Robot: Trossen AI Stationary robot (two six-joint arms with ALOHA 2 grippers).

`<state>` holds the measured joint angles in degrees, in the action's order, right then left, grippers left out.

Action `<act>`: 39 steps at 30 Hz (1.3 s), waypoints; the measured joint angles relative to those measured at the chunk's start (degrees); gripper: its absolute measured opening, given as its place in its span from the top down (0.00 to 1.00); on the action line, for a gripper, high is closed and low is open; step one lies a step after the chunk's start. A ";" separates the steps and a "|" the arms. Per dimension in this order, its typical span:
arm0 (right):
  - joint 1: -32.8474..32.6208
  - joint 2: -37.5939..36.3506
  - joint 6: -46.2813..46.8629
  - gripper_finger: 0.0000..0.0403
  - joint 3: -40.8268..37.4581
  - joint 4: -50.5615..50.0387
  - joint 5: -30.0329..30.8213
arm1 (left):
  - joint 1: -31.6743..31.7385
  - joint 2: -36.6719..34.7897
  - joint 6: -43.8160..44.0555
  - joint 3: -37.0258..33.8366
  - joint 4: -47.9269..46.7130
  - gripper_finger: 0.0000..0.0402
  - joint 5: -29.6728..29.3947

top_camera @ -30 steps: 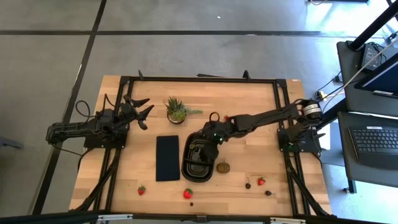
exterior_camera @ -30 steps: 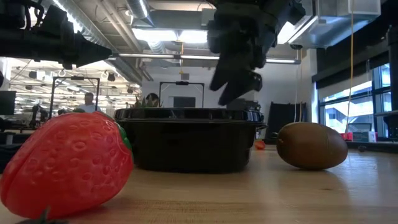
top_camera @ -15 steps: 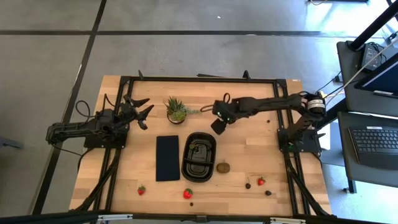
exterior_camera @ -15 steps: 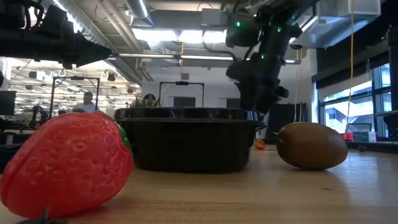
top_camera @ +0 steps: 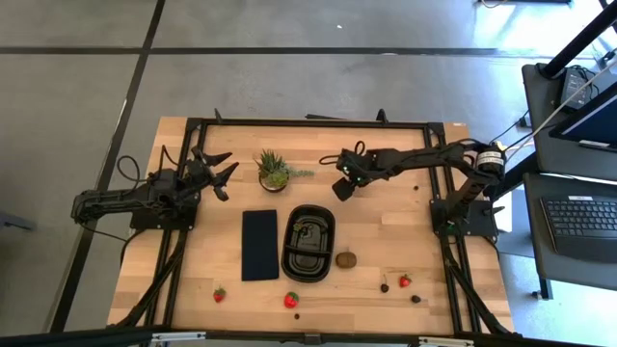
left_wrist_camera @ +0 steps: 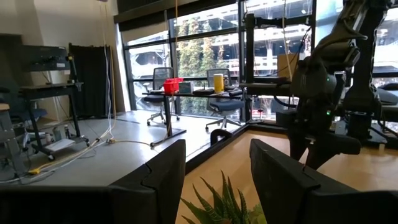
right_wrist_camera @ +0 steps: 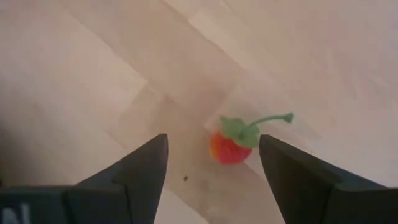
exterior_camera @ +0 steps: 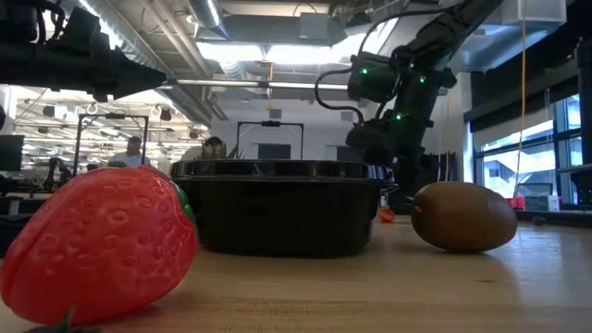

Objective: Pick and placing Produce into tupperware
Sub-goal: Put the red strawberry into the black bin

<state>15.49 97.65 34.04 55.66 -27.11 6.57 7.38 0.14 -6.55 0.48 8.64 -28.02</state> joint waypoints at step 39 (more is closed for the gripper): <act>0.96 4.44 0.01 0.68 -3.23 4.68 0.67 | 0.00 0.00 -0.07 -0.01 0.00 0.57 0.01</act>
<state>16.45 102.08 34.05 52.42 -22.43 7.24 7.38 0.14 -6.61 0.47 8.64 -28.01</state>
